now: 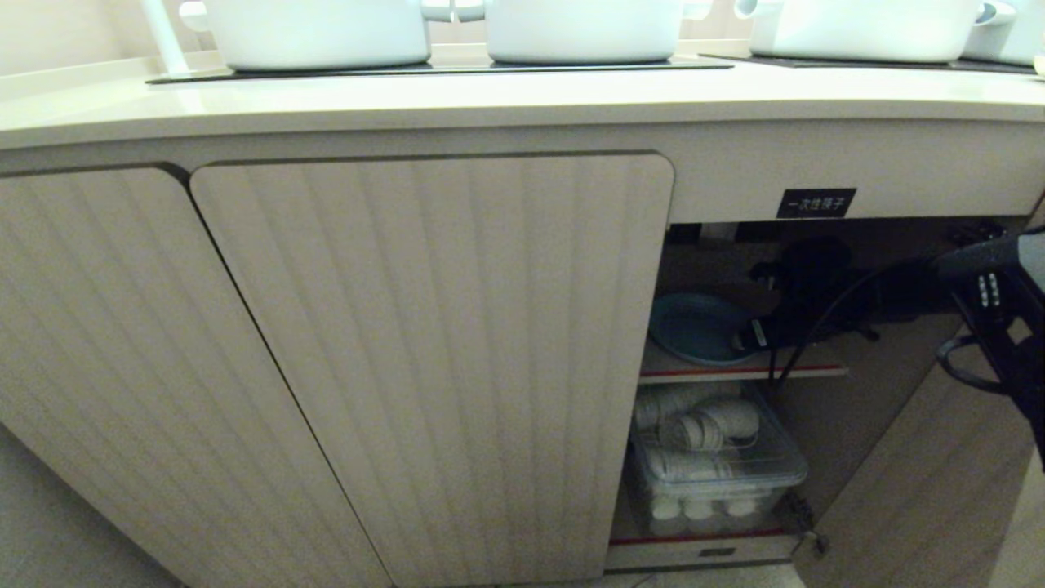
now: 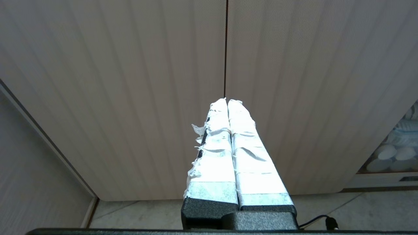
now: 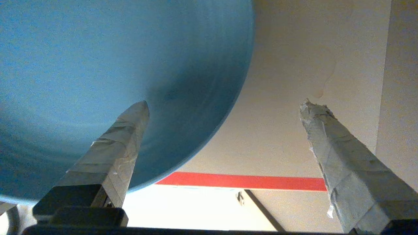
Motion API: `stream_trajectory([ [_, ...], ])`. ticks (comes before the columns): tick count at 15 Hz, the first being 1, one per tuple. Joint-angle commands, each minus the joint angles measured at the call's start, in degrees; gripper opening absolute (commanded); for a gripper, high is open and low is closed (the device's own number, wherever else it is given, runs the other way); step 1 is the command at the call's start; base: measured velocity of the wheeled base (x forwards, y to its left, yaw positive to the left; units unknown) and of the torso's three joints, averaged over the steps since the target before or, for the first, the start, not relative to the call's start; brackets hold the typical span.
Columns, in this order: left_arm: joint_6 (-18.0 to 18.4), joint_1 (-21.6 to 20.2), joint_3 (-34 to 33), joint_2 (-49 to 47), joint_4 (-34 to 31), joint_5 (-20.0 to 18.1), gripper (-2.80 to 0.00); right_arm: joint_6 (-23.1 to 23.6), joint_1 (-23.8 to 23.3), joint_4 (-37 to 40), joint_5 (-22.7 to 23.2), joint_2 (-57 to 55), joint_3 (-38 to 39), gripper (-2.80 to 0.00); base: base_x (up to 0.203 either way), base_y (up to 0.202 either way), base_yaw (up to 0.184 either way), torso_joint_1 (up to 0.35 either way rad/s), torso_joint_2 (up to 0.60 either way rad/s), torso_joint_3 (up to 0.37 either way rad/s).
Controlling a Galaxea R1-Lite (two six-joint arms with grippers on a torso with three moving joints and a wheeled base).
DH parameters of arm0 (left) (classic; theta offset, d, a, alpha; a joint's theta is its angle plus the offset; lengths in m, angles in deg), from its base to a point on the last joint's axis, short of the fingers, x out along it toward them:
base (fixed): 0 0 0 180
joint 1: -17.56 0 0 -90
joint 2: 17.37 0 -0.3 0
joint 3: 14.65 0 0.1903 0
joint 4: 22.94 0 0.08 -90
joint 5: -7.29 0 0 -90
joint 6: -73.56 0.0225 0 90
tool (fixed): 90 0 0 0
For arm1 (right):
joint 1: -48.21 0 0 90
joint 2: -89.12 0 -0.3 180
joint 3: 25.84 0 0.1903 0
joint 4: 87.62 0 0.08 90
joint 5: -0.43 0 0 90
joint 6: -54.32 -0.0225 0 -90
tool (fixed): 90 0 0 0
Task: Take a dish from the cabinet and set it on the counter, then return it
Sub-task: Take the plate from the cabinet
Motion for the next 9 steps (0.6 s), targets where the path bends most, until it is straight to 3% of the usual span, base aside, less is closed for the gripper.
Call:
stream_trajectory([
  [1,-0.01,0.0,0.0,0.02,0.0,0.0,-2.8,0.07,0.0,1.8,0.08,-0.13,-1.61,0.0,0.0,0.0,0.0,0.0,0.0,0.0],
  [9,-0.01,0.0,0.0,0.02,0.0,0.09,-2.8,0.07,-0.27,6.05,0.0,-0.28,-2.54,0.0,0.0,0.0,0.0,0.0,0.0,0.0],
])
